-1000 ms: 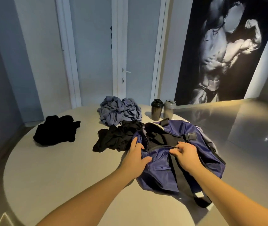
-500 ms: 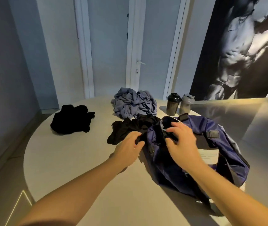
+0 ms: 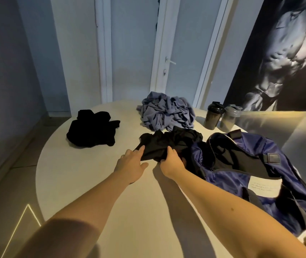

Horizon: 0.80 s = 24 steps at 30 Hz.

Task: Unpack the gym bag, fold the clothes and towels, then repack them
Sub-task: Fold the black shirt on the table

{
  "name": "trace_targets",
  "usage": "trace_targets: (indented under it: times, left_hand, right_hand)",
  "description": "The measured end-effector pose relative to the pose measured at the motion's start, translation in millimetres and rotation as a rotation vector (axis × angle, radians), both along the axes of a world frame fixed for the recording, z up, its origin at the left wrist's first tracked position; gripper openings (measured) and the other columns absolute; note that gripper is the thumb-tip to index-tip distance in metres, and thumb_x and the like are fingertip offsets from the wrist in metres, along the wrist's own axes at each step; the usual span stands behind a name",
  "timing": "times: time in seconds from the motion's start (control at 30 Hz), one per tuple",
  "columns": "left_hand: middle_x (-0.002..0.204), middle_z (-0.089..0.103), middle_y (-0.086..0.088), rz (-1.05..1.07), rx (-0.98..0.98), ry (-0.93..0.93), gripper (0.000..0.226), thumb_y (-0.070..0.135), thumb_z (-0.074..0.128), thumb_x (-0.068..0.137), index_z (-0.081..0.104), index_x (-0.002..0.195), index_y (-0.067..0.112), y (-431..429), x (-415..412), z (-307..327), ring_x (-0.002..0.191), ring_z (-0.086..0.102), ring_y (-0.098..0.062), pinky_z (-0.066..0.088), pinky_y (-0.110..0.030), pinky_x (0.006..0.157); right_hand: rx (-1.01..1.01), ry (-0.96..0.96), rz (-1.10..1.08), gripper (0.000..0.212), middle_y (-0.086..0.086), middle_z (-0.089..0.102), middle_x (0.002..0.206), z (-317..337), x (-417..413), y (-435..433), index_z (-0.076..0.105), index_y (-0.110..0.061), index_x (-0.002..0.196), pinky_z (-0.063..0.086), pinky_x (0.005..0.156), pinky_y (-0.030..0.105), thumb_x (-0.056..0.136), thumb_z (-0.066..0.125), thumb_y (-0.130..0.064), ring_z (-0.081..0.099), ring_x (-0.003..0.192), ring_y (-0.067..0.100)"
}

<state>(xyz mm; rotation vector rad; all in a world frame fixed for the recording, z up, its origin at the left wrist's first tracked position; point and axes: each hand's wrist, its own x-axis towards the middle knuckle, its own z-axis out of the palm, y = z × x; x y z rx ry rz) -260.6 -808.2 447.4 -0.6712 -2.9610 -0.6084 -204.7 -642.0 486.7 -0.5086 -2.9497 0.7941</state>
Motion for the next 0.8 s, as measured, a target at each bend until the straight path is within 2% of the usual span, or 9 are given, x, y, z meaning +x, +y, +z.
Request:
trace_targets:
  times: [0.07, 0.17, 0.27, 0.37, 0.5, 0.57, 0.7, 0.77, 0.8]
  left_hand:
    - [0.148, 0.045, -0.003, -0.019, -0.034, 0.036, 0.069, 0.051, 0.043, 0.103, 0.018, 0.161, 0.025, -3, 4, -3, 0.13, 0.039, -0.028, 0.042, -0.045, 0.107]
    - [0.149, 0.042, -0.001, 0.012, -0.034, -0.002, 0.067, 0.055, 0.04, 0.102, 0.026, 0.159, 0.025, -19, 15, -7, 0.133, 0.035, -0.025, 0.041, -0.045, 0.108]
    - [0.138, 0.045, 0.0, 0.043, -0.044, -0.027, 0.064, 0.058, 0.044, 0.099, 0.033, 0.156, 0.03, -42, 32, -4, 0.128, 0.039, -0.023, 0.046, -0.044, 0.103]
    - [0.121, 0.046, 0.002, 0.028, -0.08, -0.036, 0.055, 0.054, 0.051, 0.099, 0.048, 0.149, 0.032, -67, 55, 0, 0.119, 0.04, -0.02, 0.048, -0.04, 0.099]
    - [0.112, 0.048, 0.003, 0.029, -0.022, -0.037, 0.044, 0.047, 0.057, 0.098, 0.06, 0.139, 0.032, -99, 93, 3, 0.113, 0.042, -0.018, 0.048, -0.039, 0.099]
    - [0.11, 0.053, 0.004, 0.057, -0.003, -0.019, 0.036, 0.044, 0.059, 0.098, 0.066, 0.131, 0.033, -113, 110, 3, 0.108, 0.044, -0.017, 0.049, -0.038, 0.095]
    - [0.103, 0.064, 0.005, 0.174, 0.024, 0.05, 0.025, 0.035, 0.062, 0.098, 0.073, 0.119, 0.028, -142, 128, 5, 0.096, 0.051, -0.013, 0.05, -0.033, 0.084]
    - [0.108, 0.068, 0.003, 0.245, 0.058, 0.089, 0.025, 0.025, 0.061, 0.099, 0.072, 0.121, 0.024, -153, 133, 10, 0.099, 0.055, -0.016, 0.051, -0.035, 0.088]
    - [0.113, 0.068, 0.002, 0.273, 0.077, 0.111, 0.028, 0.017, 0.059, 0.099, 0.071, 0.124, 0.023, -158, 135, 12, 0.103, 0.056, -0.017, 0.051, -0.037, 0.092]
  right_hand:
    - [0.031, -0.006, 0.006, 0.063, 0.012, 0.036, 0.157, -8, -1, -1, 0.025, -0.011, 0.157, 0.029, 0.115, 0.04, 0.103, 0.05, -0.028, 0.035, 0.143, 0.033]
    - [0.092, 0.039, 0.052, 0.055, 0.012, 0.043, 0.149, -18, 5, -12, 0.038, -0.012, 0.154, 0.031, 0.113, 0.04, 0.104, 0.049, -0.033, 0.036, 0.137, 0.034]
    - [0.125, 0.083, 0.104, 0.047, 0.008, 0.047, 0.138, -28, 21, -25, 0.05, -0.021, 0.147, 0.036, 0.108, 0.042, 0.103, 0.051, -0.037, 0.035, 0.13, 0.033]
    - [0.156, 0.103, 0.152, 0.042, 0.002, 0.048, 0.126, -30, 46, -35, 0.055, -0.028, 0.143, 0.041, 0.098, 0.043, 0.102, 0.053, -0.037, 0.038, 0.121, 0.029]
    - [0.196, 0.092, 0.228, 0.04, -0.007, 0.04, 0.11, -27, 90, -45, 0.055, -0.035, 0.142, 0.032, 0.089, 0.037, 0.103, 0.05, -0.041, 0.036, 0.109, 0.021]
    - [0.139, 0.075, 0.267, 0.043, -0.008, 0.042, 0.113, -23, 118, -54, 0.053, -0.036, 0.144, 0.031, 0.091, 0.035, 0.102, 0.05, -0.045, 0.035, 0.11, 0.019]
    - [-0.114, 0.062, 0.44, 0.054, -0.015, 0.047, 0.136, -13, 176, -69, 0.049, -0.033, 0.148, 0.032, 0.11, 0.03, 0.097, 0.061, -0.043, 0.037, 0.121, 0.012]
    - [-0.302, 0.108, 0.458, 0.045, -0.024, 0.055, 0.134, -11, 199, -71, 0.057, -0.035, 0.141, 0.038, 0.108, 0.023, 0.097, 0.064, -0.03, 0.049, 0.122, 0.002]
    - [-0.418, 0.157, 0.415, 0.038, -0.026, 0.062, 0.128, -10, 206, -70, 0.064, -0.035, 0.133, 0.044, 0.103, 0.022, 0.097, 0.064, -0.024, 0.057, 0.115, -0.002]
